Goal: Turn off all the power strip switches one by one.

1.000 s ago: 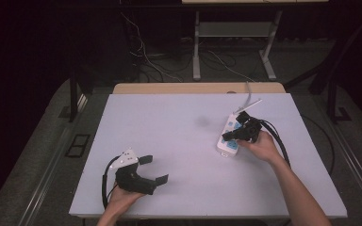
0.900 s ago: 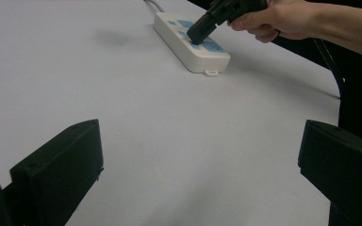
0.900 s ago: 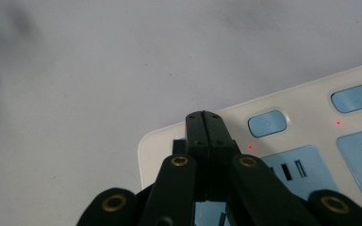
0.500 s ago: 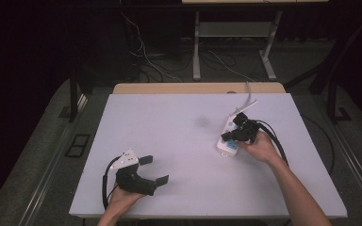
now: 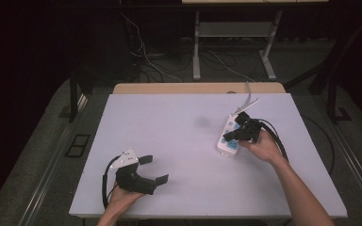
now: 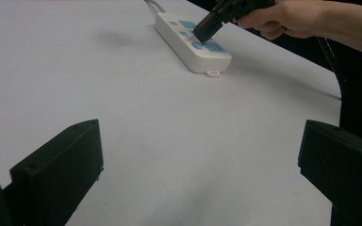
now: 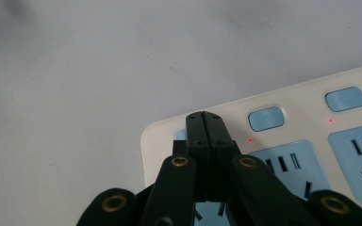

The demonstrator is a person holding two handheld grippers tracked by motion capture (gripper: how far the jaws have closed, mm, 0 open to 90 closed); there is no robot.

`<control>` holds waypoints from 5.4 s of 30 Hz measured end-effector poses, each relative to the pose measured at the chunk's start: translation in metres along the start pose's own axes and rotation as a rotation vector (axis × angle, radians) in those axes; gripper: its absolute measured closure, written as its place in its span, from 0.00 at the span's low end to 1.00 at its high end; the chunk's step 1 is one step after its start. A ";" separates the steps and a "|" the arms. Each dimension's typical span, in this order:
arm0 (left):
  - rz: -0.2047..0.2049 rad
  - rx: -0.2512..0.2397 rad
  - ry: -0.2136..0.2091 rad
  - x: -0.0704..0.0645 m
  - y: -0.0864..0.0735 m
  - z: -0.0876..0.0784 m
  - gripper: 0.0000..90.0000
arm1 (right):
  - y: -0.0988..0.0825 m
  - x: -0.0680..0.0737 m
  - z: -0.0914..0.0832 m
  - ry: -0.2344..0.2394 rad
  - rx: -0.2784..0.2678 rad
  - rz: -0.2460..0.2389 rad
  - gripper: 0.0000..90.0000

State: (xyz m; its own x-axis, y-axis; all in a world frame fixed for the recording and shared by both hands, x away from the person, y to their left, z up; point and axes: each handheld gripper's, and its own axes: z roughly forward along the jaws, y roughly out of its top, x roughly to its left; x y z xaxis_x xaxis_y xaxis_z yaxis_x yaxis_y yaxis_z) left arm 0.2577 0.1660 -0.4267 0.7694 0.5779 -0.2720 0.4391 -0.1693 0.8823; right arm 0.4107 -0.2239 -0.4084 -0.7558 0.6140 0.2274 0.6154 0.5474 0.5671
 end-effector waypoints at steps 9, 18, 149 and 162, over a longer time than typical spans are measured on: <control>-0.003 -0.003 -0.001 0.001 0.000 0.000 0.00 | 0.005 -0.005 -0.011 0.008 -0.012 0.015 1.00; -0.002 -0.003 0.000 0.001 0.000 -0.001 0.00 | 0.013 -0.010 -0.026 -0.008 -0.026 0.010 1.00; -0.007 -0.005 0.009 0.005 0.000 -0.002 0.00 | 0.034 -0.039 -0.039 -0.039 -0.075 0.025 1.00; -0.011 -0.010 0.007 0.006 0.000 -0.003 0.00 | 0.039 -0.054 -0.032 -0.049 -0.060 0.044 1.00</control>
State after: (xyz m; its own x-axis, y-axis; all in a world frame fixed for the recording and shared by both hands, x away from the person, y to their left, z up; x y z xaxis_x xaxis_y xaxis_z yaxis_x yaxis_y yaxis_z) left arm 0.2609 0.1719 -0.4271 0.7614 0.5852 -0.2790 0.4429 -0.1552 0.8830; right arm 0.4683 -0.2536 -0.3736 -0.7159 0.6643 0.2150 0.6320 0.4856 0.6040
